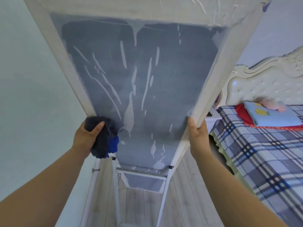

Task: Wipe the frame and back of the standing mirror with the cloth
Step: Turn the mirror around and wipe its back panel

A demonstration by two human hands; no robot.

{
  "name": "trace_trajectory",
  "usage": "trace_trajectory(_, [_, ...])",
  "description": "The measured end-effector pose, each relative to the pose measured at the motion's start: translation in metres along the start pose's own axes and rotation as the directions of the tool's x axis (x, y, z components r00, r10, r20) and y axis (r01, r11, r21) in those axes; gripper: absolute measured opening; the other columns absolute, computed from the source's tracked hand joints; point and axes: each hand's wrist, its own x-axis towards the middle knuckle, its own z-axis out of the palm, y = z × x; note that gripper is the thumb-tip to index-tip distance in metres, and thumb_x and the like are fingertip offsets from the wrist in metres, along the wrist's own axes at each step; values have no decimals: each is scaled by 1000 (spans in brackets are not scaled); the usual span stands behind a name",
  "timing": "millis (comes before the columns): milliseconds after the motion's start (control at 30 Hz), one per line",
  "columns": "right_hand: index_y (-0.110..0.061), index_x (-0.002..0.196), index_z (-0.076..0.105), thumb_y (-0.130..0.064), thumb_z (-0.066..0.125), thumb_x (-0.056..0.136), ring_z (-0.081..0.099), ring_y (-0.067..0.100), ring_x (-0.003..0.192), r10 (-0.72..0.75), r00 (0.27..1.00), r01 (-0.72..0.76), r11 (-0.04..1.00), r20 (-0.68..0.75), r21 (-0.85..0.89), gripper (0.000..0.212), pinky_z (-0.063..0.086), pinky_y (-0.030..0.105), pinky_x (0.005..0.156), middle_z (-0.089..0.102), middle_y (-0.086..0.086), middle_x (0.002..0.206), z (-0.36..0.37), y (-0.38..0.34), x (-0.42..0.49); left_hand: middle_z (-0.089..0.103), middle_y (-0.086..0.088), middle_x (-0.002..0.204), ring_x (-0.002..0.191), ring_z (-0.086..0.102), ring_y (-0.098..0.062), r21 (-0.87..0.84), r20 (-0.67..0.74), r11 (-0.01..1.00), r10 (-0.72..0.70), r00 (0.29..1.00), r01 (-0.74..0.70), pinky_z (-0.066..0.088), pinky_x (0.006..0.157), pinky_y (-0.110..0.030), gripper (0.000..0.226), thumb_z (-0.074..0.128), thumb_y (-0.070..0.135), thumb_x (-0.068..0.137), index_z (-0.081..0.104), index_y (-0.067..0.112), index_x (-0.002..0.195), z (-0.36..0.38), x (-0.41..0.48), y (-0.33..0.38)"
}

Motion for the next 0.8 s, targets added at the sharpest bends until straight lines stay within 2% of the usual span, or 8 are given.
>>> trace_trajectory(100, [-24,128,54,-70,71,67,63,13,112,169,984,-167,985,59,-36,78,51,29,95,67,-7,115,-7,36,-12,65,19,90,82,61,-6,72,60,997,9,998,-14,44,67,-18,25,78,37,83,57,44,95,3,-2,-13])
trace_trajectory(167, [-19,126,57,-70,74,62,62,24,116,281,956,-280,960,78,-31,84,48,45,105,68,2,120,-8,56,-19,67,11,95,85,63,-14,78,63,997,15,998,-20,47,73,-23,27,77,37,83,56,41,99,7,0,-18])
trace_trajectory(267, [-16,121,62,-74,79,47,67,21,108,329,943,-327,944,51,-36,96,53,36,97,72,3,114,-6,66,-17,63,2,103,89,60,-24,90,50,996,15,999,-19,48,82,-35,41,76,42,84,48,28,111,12,8,-21])
trace_trajectory(333, [-21,106,68,-72,80,43,72,5,91,331,944,-330,943,6,-46,82,54,16,78,78,-9,95,-5,66,-8,61,6,96,86,61,-20,57,53,998,6,999,-9,48,75,-30,45,75,43,84,43,26,110,17,10,-18])
trace_trajectory(400, [-23,94,70,-62,82,47,71,-1,81,318,948,-318,947,-14,-40,62,51,9,70,77,-17,84,-3,66,-2,57,10,93,84,59,-13,13,52,1000,-18,998,18,47,70,-29,48,75,44,83,40,24,108,23,15,-14])
trace_trajectory(500, [-21,94,70,-47,81,56,72,6,84,302,953,-302,953,-37,7,47,52,14,75,77,-14,83,2,65,3,58,7,93,82,59,-13,-59,62,997,-55,997,59,48,79,-35,52,77,46,80,41,20,106,31,25,-5])
trace_trajectory(633, [-19,97,70,-42,80,60,72,4,83,278,959,-277,961,-49,20,45,53,16,76,77,-12,85,3,63,9,60,0,98,89,61,-24,-111,98,993,-32,995,43,51,85,-41,51,78,42,82,42,16,107,37,41,-2])
trace_trajectory(800, [-18,89,71,-45,81,58,69,15,87,232,959,-227,973,-163,52,42,55,29,85,76,-10,80,-10,49,7,61,5,93,82,63,-12,-185,188,982,13,982,22,53,78,-33,44,78,40,83,44,19,102,59,53,20])
